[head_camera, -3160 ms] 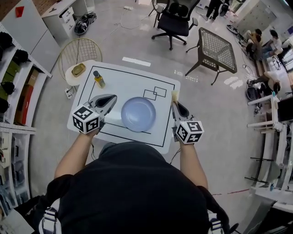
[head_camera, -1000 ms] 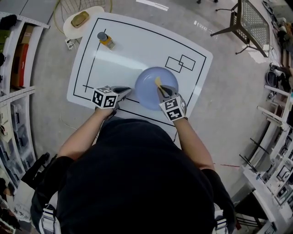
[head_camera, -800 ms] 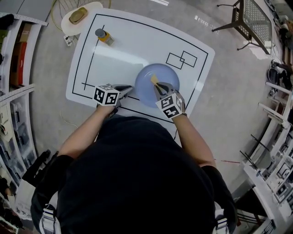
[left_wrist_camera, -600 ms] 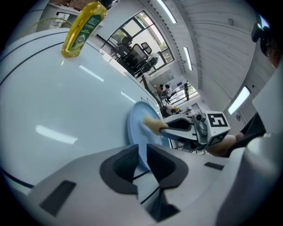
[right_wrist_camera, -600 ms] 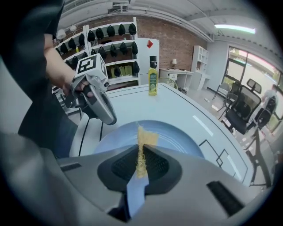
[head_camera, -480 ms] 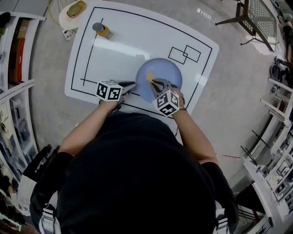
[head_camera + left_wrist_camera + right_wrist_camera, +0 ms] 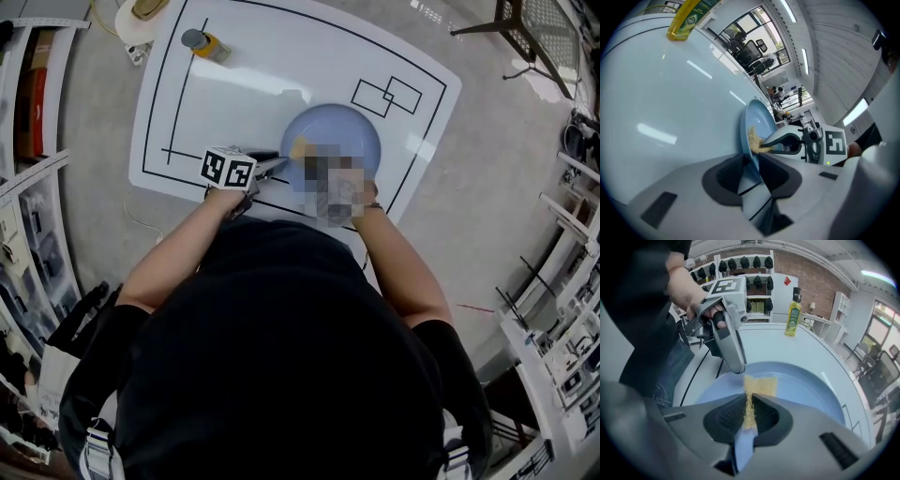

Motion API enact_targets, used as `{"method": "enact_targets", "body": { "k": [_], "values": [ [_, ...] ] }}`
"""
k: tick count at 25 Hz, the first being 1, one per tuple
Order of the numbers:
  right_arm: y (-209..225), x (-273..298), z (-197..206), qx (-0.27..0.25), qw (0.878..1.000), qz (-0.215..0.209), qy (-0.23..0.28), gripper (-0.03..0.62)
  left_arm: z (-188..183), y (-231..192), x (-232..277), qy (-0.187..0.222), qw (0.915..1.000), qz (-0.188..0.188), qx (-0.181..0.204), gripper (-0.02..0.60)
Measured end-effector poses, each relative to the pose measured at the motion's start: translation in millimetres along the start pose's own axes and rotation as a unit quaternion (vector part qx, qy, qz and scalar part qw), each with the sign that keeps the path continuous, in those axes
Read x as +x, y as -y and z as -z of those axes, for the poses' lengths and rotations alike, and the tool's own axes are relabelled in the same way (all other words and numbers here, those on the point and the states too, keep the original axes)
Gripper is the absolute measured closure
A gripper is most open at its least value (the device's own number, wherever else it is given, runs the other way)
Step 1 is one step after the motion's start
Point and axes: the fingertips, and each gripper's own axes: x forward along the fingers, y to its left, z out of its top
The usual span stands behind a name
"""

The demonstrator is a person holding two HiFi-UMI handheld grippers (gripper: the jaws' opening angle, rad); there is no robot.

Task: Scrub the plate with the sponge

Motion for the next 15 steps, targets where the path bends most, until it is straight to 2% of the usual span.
{"method": "enact_targets", "body": {
  "k": [8, 15],
  "values": [
    [-2.5, 6.0, 1.4, -0.013, 1.000, -0.005, -0.004, 0.562, 8.4, -4.3, 8.0, -0.027, 0.9996, -0.005, -0.006, 0.477],
    [-1.5, 10.5, -4.8, -0.031, 0.999, -0.007, -0.005, 0.562, 7.2, 1.1, 9.8, -0.046, 0.9989, 0.006, 0.010, 0.492]
  ]
}}
